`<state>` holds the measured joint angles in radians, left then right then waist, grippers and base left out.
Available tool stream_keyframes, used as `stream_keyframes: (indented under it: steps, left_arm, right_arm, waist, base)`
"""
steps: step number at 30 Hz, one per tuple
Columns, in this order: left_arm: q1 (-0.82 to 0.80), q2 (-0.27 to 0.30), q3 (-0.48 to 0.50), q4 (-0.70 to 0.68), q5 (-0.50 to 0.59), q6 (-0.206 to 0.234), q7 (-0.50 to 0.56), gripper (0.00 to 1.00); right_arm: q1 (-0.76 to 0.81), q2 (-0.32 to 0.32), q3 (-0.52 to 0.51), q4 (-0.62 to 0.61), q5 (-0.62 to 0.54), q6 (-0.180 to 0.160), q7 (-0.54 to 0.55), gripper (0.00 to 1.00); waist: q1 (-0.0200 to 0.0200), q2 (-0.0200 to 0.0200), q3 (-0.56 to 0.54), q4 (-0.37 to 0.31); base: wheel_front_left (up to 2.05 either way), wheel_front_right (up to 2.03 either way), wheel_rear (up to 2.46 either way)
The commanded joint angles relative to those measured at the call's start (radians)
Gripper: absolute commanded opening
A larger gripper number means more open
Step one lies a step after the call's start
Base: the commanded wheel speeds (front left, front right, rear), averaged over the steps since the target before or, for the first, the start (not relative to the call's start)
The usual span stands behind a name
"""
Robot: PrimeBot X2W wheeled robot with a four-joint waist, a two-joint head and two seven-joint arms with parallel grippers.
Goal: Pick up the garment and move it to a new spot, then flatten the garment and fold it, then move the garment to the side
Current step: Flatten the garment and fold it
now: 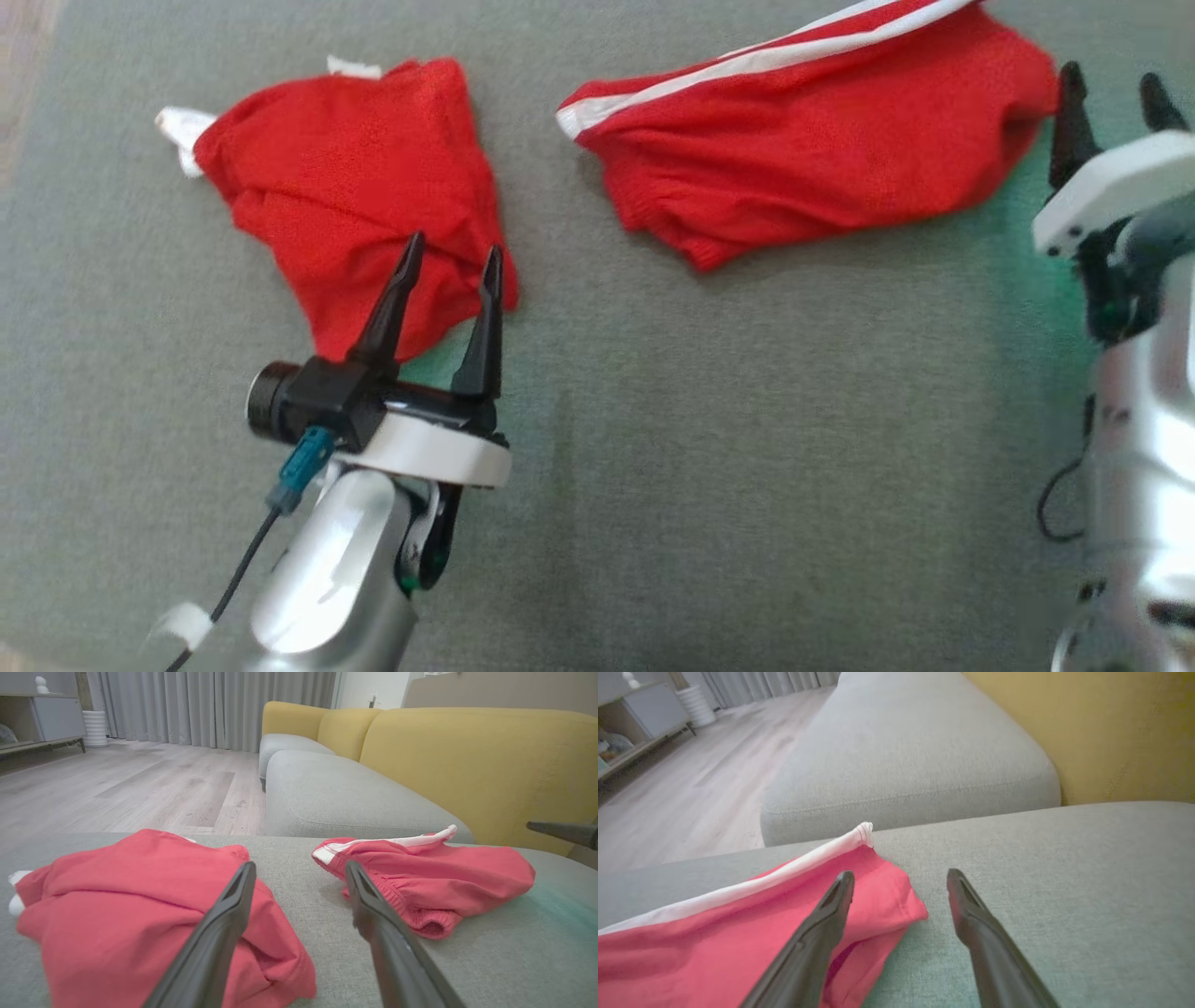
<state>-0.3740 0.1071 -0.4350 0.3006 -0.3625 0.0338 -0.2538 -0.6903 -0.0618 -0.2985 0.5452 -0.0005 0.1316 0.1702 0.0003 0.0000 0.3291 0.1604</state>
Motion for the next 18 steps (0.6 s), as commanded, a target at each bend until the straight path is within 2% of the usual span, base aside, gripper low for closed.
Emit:
stream_keyframes:
  steps: [1,6,10,16,17,18]
  left_arm:
    - [-0.037,0.005,0.04,-0.024,0.009,-0.006,-0.008,1.0]
    - [-0.061,-0.021,0.037,-0.014,0.025,-0.028,-0.008,1.0]
    - [-0.076,-0.035,0.035,-0.006,0.035,-0.043,-0.008,1.0]
    - [-0.084,-0.047,0.041,0.002,0.047,-0.054,-0.008,1.0]
    - [-0.084,-0.048,0.043,0.004,0.048,-0.054,-0.008,1.0]
    - [-0.084,-0.049,0.045,0.005,0.05,-0.055,-0.008,1.0]
  right_arm:
    - [-0.055,-0.007,0.006,0.001,-0.022,-0.001,0.016,1.0]
    - [-0.165,-0.049,-0.059,0.165,-0.114,-0.001,0.063,1.0]
    - [-0.209,-0.085,-0.059,0.273,-0.187,-0.001,0.086,1.0]
    - [-0.252,-0.098,-0.059,0.403,-0.219,-0.001,0.105,1.0]
    - [-0.259,-0.098,-0.054,0.421,-0.218,-0.001,0.105,0.98]
    - [-0.265,-0.1,-0.049,0.435,-0.218,-0.001,0.1,0.36]
  waist:
    - [-0.0003,0.0,0.033,0.032]
    - [-0.0003,0.0,0.07,0.071]
    - [-0.0003,0.0,0.087,0.094]
    - [-0.0003,0.0,0.094,0.106]
    - [-0.0003,0.0,0.094,0.105]
    - [-0.0003,0.0,0.094,0.104]
  base:
    - [0.0,0.0,0.0]
    - [0.0,0.0,0.0]
    - [0.0,0.0,0.0]
    - [0.0,0.0,0.0]
    - [0.0,0.0,0.0]
    - [0.0,0.0,0.0]
